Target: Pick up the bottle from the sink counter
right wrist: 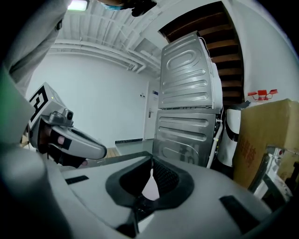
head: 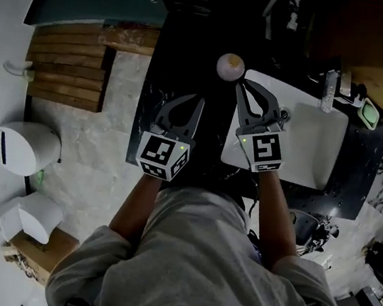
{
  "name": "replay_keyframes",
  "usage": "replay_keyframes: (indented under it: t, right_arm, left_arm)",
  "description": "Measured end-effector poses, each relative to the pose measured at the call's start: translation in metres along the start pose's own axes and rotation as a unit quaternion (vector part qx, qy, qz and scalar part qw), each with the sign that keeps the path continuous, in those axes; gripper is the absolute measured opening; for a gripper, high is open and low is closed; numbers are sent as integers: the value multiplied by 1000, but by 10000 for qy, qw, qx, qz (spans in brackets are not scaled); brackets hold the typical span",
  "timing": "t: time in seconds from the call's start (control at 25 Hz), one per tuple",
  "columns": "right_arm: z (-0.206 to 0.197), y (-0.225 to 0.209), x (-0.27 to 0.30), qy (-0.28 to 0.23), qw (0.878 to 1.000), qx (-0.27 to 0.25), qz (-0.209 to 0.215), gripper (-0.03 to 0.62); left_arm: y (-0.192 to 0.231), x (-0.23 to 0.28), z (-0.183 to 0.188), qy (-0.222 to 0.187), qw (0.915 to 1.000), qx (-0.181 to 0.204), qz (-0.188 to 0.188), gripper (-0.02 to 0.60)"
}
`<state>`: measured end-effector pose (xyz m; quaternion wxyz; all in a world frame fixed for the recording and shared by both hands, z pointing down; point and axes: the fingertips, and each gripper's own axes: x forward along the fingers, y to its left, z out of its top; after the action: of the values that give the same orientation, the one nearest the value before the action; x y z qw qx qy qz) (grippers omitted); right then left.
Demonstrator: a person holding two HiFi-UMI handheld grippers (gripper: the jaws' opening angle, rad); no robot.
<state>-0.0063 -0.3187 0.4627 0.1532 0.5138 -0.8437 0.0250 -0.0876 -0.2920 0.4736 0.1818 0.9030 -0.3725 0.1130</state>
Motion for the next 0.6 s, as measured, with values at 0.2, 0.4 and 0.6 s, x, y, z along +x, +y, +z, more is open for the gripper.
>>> replay_keyframes:
  t: [0.2,0.4,0.6]
  right_arm:
    - [-9,-7,9,-59,9998,31,-173,8]
    - [-17,-8,13,-59,9992,279,-293,9]
    - [-17,-9,22,-185,9988,384,-250,82]
  left_arm:
    - [7,20,-2,32,9996,123,-245,11]
    - [15,33,-7,65,9995,105,-286,11]
    - [19,40,-13,192,9987,155,-437,11]
